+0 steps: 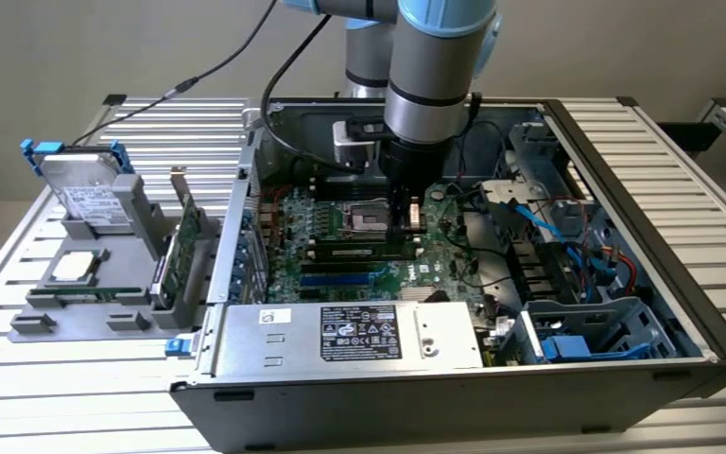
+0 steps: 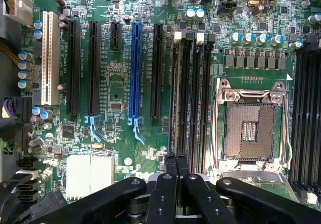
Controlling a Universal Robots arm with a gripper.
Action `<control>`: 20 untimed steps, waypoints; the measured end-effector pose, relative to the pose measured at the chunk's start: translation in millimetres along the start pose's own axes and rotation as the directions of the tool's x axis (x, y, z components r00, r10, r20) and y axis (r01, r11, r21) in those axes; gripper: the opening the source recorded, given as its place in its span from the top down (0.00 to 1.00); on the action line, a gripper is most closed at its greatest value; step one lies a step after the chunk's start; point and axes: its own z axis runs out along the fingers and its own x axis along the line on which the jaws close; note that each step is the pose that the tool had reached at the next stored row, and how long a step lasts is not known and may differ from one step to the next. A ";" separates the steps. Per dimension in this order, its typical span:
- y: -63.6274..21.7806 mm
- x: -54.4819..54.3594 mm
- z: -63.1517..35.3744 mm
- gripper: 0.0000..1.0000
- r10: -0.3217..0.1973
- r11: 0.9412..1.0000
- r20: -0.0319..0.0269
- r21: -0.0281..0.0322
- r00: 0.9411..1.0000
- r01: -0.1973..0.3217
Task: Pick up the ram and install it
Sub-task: 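Press down the ram until it locks into place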
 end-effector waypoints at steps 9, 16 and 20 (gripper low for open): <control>-0.2 0.1 5.4 0.90 0.000 1.000 -0.001 0.000 1.000 0.000; -0.3 0.1 7.3 0.90 0.000 1.000 -0.003 0.000 1.000 0.000; -0.3 0.0 7.3 0.90 0.000 1.000 -0.003 0.000 1.000 0.000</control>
